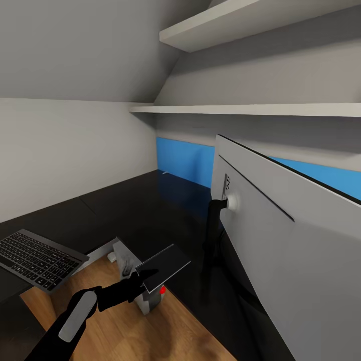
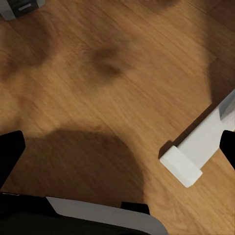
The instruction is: In the bedroom, organize the workspace by keeping the computer under the desk, ensuring the monitor is on the desk, placing the keyboard on the desk next to the monitor, placing the mouse on the desk next to the keyboard, moving the folder from the swivel chair onto the desk next to the mouse, stacking the notebook on top of the folder with the pen on top of the notebook, and positioning the swivel chair next to the desk.
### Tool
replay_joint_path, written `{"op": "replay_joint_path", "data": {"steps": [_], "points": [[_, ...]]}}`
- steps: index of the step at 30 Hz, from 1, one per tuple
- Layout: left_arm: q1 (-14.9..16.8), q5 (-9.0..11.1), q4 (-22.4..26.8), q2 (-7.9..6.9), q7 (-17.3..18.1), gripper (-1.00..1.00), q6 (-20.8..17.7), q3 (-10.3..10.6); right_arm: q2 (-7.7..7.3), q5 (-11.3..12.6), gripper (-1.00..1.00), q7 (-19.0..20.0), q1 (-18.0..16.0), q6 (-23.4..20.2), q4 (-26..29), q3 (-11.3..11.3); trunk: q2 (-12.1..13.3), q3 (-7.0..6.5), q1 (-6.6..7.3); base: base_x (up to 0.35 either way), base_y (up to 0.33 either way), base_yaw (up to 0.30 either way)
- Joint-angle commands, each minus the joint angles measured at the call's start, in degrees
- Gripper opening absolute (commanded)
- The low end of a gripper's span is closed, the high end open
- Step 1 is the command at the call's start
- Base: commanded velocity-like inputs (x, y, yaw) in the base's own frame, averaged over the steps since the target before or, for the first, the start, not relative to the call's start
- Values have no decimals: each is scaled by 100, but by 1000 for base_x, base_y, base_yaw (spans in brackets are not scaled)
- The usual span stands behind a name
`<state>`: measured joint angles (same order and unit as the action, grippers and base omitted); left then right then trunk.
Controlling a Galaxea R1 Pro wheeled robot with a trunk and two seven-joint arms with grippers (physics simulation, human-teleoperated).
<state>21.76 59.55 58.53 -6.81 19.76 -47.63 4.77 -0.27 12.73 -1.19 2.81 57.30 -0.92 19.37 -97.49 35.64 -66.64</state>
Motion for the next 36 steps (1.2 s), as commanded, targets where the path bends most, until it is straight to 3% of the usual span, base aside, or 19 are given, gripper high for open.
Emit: {"op": "replay_joint_path", "data": {"steps": [1, 4, 5, 9, 11, 12, 36], "points": [[3, -5, -2, -4, 19, 100, -10, 7, 1, 37, 100, -12, -2, 18, -5, 50, -2, 4, 0, 0, 0, 0], [3, -5, -1, -5, 19, 100, -10, 7, 1, 37, 100, -12, -1, 18, -5, 48, -2, 4, 0, 0, 0, 0], [3, -5, -3, -5, 19, -100, -10, 7, 1, 37, 100, -12, 0, 18, -5, 45, -2, 4, 0, 0, 0, 0], [3, -5, -6, -9, 25, -100, -10, 5, 1, 37, 100, -12, 0, 18, -5, 42, -2, 4, 0, 0, 0, 0], [3, 162, -7, -11, 27, -100, -10, 1, 1, 37, 100, -12, -2, 18, -5, 42, -2, 4, 0, 0, 0, 0], [3, -5, -7, -12, 27, -100, -10, 1, 1, 37, 100, -12, -1, 18, -5, 42, -2, 4, 0, 0, 0, 0], [3, 2, -3, -14, 28, -100, -10, -11, 1, 37, 100, -12, 0, 18, -5, 49, -2, 4, 0, 0, 0, 0]]}}
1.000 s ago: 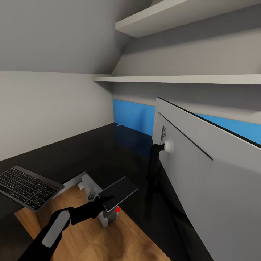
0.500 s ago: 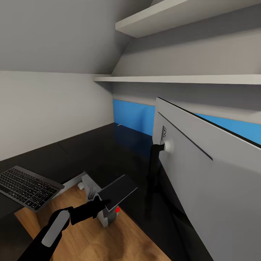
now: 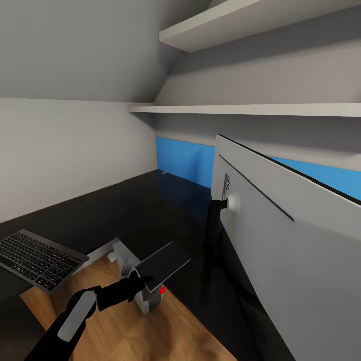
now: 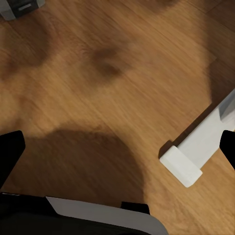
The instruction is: In the bedroom, organize the workspace by keeping the computer under the desk, ensuring the monitor is on the desk, placing the keyboard on the desk next to the monitor, placing the mouse on the desk next to the keyboard, moving the folder from the swivel chair onto the desk next to the mouse, stacking the notebook on top of the folder with the pen on top of the notebook, and positioning the swivel chair next to the desk.
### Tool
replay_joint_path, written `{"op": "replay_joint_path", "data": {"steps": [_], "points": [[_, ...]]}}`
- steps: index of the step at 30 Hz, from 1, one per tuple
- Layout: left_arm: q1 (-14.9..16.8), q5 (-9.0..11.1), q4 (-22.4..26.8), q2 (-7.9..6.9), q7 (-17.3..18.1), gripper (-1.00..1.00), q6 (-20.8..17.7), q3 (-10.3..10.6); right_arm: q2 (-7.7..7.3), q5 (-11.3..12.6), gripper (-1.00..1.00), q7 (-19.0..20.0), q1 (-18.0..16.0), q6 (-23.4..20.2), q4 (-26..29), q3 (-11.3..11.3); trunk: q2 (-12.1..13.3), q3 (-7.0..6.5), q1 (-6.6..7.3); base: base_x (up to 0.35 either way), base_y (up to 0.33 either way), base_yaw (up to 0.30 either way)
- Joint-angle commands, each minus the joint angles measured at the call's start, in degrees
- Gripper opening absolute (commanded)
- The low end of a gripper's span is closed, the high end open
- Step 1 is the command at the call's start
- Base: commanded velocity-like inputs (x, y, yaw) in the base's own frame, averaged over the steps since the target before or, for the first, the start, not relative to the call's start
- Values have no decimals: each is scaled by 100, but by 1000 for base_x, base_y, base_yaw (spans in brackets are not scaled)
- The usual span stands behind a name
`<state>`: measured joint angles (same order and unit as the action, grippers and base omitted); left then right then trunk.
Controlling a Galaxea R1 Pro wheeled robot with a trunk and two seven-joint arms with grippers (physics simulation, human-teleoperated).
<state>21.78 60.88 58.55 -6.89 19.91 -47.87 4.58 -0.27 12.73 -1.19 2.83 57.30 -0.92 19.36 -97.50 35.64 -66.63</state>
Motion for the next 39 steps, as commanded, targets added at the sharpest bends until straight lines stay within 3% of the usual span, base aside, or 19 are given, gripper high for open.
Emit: {"op": "replay_joint_path", "data": {"steps": [1, 13, 33, 39], "points": [[2, -132, -5, -5, 13, -100, 15, 8, 1, 37, 100, -12, -2, 18, -5, 48, -2, 5, 0, 0, 0, 0], [0, -129, 2, 3, 5, -100, 12, 12, 1, 37, 100, -16, -4, 14, -5, 50, -2, 5, 0, 0, 0, 0], [2, -130, 33, 4, 4, -100, 15, -10, 26, 37, 100, -14, -2, 16, -5, 58, 800, -354, 439, 0, 0, 0], [2, -128, 26, 4, 7, -100, 15, -10, 27, 44, 100, -13, -4, 11, -5, 59, 800, -354, 439, 0, 0, 0]]}}
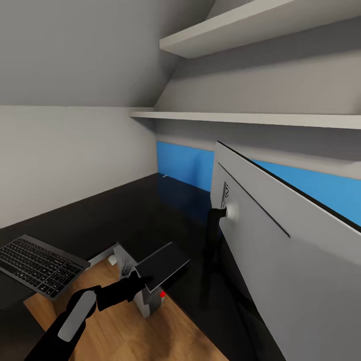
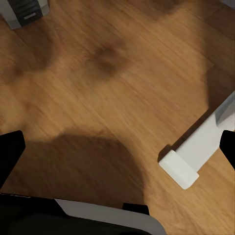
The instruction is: In the bedroom, organize the workspace by keeping the computer under the desk, ensuring the monitor is on the desk, placing the keyboard on the desk next to the monitor, placing the mouse on the desk next to the keyboard, moving the folder from the swivel chair onto the desk next to the mouse, stacking the notebook on top of the folder with the pen on top of the notebook, and positioning the swivel chair next to the desk.
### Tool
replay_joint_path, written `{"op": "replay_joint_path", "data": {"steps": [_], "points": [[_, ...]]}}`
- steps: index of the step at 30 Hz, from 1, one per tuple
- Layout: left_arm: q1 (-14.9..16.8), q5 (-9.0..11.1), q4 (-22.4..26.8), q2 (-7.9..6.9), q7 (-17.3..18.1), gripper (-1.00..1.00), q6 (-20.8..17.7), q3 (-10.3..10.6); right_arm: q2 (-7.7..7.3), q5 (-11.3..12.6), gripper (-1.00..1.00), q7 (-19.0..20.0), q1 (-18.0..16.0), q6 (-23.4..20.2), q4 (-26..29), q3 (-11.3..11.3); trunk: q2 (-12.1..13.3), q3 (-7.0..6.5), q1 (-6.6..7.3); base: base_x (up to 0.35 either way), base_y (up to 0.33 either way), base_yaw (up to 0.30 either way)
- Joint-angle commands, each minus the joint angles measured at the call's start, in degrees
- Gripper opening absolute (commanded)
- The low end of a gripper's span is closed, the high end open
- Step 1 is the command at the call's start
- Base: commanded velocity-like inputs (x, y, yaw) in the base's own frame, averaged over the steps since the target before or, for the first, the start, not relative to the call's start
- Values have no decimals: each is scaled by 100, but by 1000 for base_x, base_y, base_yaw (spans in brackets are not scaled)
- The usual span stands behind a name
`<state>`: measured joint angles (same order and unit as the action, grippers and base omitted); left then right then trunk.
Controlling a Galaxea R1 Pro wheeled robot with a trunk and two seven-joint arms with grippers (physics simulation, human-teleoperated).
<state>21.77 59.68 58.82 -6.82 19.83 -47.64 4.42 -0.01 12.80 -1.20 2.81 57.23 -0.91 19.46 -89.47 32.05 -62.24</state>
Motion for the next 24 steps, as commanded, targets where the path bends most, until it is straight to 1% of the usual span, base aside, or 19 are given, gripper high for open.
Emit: {"op": "replay_joint_path", "data": {"steps": [1, 7, 10, 15, 24], "points": [[3, -2, -1, -4, 17, -100, -9, 6, 1, 37, 100, -14, -1, 17, -5, 50, -2, 4, 0, 0, 0, 0], [3, 17, -2, -4, 20, -100, -15, 6, 1, 38, 100, -17, 0, 13, -5, 46, -2, 4, 0, 0, 0, 0], [3, 24, -2, -12, 21, -100, -17, 4, 8, 39, 100, -17, -1, 8, -5, 41, -2, 4, 0, 0, 0, 93], [2, 25, -2, -13, 21, -100, -19, 2, 28, 40, 100, -31, 0, 8, -5, 41, -2, 4, 0, 0, 0, 208], [3, 19, -2, -21, 21, -100, -18, -2, 36, 39, 100, -38, 0, 7, -5, 41, -2, 4, 0, 0, 0, 259]]}}
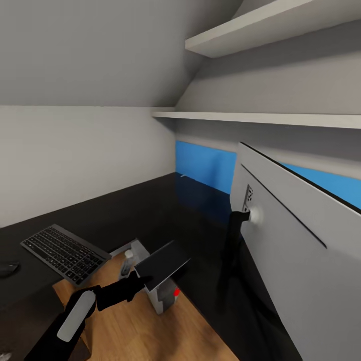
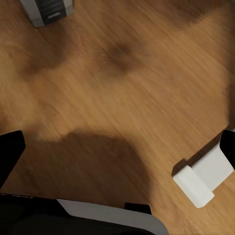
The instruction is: In the bedroom, organize the workspace by keeping the computer under the desk, ensuring the monitor is on the desk, placing the keyboard on the desk next to the monitor, placing the mouse on the desk next to the keyboard, moving the folder from the swivel chair onto the desk next to the mouse, stacking the notebook on top of the folder with the pen on top of the notebook, and positioning the swivel chair next to the desk.
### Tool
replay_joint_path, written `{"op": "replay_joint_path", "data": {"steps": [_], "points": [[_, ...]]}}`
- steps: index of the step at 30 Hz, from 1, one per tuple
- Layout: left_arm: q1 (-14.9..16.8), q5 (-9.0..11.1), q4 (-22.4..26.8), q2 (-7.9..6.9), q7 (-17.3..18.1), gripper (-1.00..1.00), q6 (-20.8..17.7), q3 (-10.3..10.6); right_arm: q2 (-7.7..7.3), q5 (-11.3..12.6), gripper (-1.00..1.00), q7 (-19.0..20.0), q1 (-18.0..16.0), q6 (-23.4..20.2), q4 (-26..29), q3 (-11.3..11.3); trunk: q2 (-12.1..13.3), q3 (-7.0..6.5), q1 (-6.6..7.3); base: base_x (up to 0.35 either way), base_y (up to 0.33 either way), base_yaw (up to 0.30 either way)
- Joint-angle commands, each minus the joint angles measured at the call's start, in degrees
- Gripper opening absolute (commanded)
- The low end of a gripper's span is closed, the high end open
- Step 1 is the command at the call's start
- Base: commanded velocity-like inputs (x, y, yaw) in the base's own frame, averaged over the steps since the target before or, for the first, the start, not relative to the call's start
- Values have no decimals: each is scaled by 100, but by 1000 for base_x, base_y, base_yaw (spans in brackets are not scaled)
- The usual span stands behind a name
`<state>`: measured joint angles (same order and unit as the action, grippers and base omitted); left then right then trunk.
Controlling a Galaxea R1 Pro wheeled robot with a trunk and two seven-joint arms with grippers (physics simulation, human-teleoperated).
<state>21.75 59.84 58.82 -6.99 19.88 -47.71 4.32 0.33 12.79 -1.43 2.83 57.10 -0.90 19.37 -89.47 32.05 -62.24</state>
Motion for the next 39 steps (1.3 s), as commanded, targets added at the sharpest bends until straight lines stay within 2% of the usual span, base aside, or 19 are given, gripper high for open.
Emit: {"op": "replay_joint_path", "data": {"steps": [1, 18, 19, 22, 28, 39], "points": [[3, 3, -2, -9, 16, -100, -10, 8, 2, 40, 100, -15, -2, 21, -7, 50, -3, 4, 0, 0, 0, 267], [5, 10, 24, -60, 33, -100, -21, -8, 1, 39, 100, -14, -3, 12, -7, 50, -3, 4, 0, 0, 0, 268], [5, 14, 208, -131, 55, -100, -40, -7, 2, 39, 100, -15, -3, 5, -2, 50, -3, 4, 0, 0, 0, 268], [5, 18, 636, -186, 103, -100, -71, 3, 2, 39, 100, -11, -2, -97, 1, 50, -3, 4, 0, 0, 0, 268], [5, 19, 1060, -203, 119, -100, -109, 14, 0, 39, 100, -7, -2, -167, 1, 50, -3, 4, 0, 0, 0, 234], [5, 19, 1677, -206, 116, -100, -395, -6, -6, 39, 100, 10, -2, -128, 2, 45, -3, 4, 0, 0, 0, 45]]}}
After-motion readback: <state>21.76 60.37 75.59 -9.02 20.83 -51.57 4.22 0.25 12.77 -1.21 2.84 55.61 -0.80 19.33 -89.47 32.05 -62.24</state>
